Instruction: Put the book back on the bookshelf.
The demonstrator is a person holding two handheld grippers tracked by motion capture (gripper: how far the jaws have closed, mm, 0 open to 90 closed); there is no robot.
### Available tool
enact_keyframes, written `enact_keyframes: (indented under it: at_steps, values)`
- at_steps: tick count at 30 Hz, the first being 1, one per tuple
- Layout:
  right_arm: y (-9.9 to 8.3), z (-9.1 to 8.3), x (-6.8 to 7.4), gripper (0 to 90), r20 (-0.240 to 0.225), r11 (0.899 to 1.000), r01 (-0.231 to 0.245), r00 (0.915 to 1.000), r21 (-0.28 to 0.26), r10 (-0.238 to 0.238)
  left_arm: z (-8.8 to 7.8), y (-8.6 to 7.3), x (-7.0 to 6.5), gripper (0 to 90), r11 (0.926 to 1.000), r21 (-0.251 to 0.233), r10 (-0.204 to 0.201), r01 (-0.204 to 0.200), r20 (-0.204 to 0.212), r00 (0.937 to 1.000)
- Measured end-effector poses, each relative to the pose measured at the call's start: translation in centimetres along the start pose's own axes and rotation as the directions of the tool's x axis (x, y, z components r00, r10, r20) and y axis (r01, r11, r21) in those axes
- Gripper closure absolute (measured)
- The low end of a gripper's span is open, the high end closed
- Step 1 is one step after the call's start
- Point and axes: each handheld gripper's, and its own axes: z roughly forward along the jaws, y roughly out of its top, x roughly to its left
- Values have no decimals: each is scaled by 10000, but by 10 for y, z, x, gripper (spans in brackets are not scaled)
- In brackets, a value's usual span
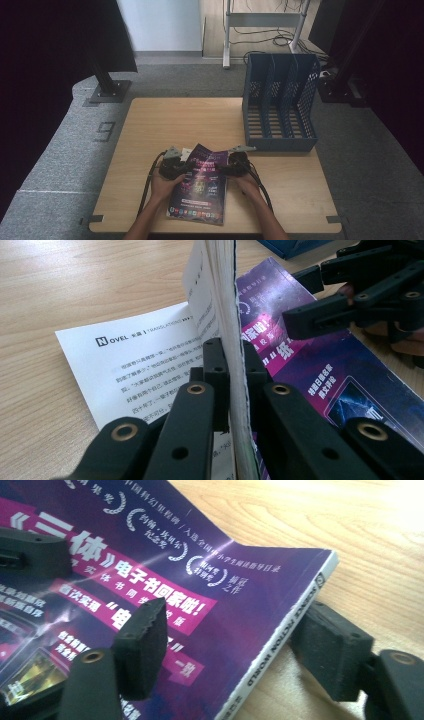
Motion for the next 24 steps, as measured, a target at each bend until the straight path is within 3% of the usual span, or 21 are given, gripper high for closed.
enact_keyframes:
  at_steps: [8,13,17,24]
  values:
    - [0,1,-4,413,-307,9995,-260,9992,-162,255,0,0,1,867,10000,14,-20,20,10,10000]
    - [1,6,-4,494,-482,9993,-173,9987,-325,157,0,0,1,866,10000,13,-6,6,-17,10000]
    - [1,7,-7,576,-841,9984,-494,9954,-278,469,0,0,1,858,10000,10,4,-4,-44,10000]
    - [2,3,-6,644,-888,9969,-634,9943,-474,591,-1,-1,4,821,10000,-2,-41,41,-164,9999]
